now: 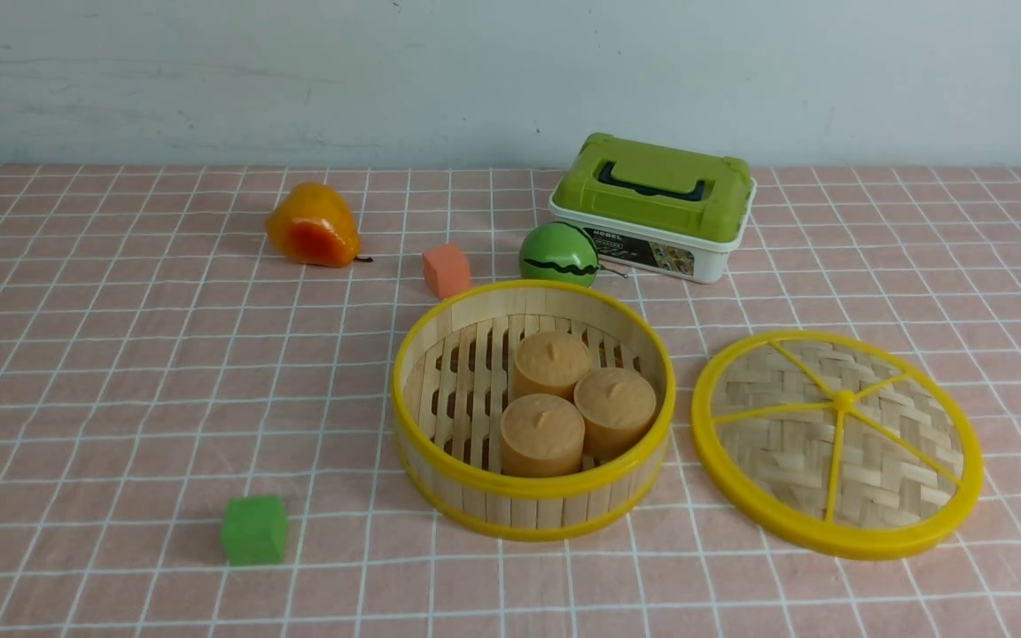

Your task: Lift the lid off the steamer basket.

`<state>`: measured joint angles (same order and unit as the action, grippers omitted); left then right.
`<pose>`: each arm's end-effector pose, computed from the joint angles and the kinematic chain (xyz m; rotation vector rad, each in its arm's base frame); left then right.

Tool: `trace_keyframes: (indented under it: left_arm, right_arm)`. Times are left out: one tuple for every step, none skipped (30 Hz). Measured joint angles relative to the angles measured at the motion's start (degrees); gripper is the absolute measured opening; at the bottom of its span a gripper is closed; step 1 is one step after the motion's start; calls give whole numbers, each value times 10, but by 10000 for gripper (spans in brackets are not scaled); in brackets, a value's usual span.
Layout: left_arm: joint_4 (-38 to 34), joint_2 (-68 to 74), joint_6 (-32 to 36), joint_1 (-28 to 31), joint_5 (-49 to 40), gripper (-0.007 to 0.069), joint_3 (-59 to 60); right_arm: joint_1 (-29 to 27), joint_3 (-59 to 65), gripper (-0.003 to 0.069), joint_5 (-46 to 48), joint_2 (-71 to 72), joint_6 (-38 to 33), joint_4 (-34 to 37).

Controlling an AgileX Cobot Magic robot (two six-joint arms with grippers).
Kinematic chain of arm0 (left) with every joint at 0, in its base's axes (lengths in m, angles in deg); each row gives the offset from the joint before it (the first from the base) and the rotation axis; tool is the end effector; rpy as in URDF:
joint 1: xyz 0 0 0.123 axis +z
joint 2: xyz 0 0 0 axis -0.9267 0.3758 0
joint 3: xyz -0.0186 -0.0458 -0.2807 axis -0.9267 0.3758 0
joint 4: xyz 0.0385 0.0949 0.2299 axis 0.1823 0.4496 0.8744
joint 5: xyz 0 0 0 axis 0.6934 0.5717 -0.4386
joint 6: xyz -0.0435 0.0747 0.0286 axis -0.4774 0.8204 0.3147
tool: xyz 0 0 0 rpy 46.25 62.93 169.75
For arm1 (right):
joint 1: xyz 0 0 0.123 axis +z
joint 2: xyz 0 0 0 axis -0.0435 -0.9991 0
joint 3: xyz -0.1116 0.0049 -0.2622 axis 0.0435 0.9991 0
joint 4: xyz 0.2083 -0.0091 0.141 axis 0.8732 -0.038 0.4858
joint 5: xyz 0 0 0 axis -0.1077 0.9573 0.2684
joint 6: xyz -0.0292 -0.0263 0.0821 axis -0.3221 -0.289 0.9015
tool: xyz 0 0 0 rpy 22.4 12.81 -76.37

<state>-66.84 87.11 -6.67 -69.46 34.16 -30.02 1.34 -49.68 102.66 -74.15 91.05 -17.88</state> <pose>0.0523 -0.0027 0.1688 -0.2275 1.8788 -0.2217 0.0521 -0.0010 0.1730 0.1593 1.8742 0.0890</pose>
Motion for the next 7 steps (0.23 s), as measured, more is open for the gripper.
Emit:
trace_keyframes:
  left_arm:
    - [0, 0, 0, 0, 0, 239, 0]
    - [0, 0, 0, 0, 0, 239, 0]
    - [0, 0, 0, 0, 0, 239, 0]
    - [0, 0, 0, 0, 0, 239, 0]
    - [0, 0, 0, 0, 0, 239, 0]
    - [0, 0, 0, 0, 0, 239, 0]
    - [0, 0, 0, 0, 0, 239, 0]
  right_arm:
    - [0, 0, 57, 0, 0, 0, 0]
    - [0, 0, 57, 0, 0, 0, 0]
    - [0, 0, 57, 0, 0, 0, 0]
    - [0, 0, 57, 0, 0, 0, 0]
    - [0, 0, 57, 0, 0, 0, 0]
    - [0, 0, 59, 0, 0, 0, 0]
    - [0, 0, 62, 0, 0, 0, 0]
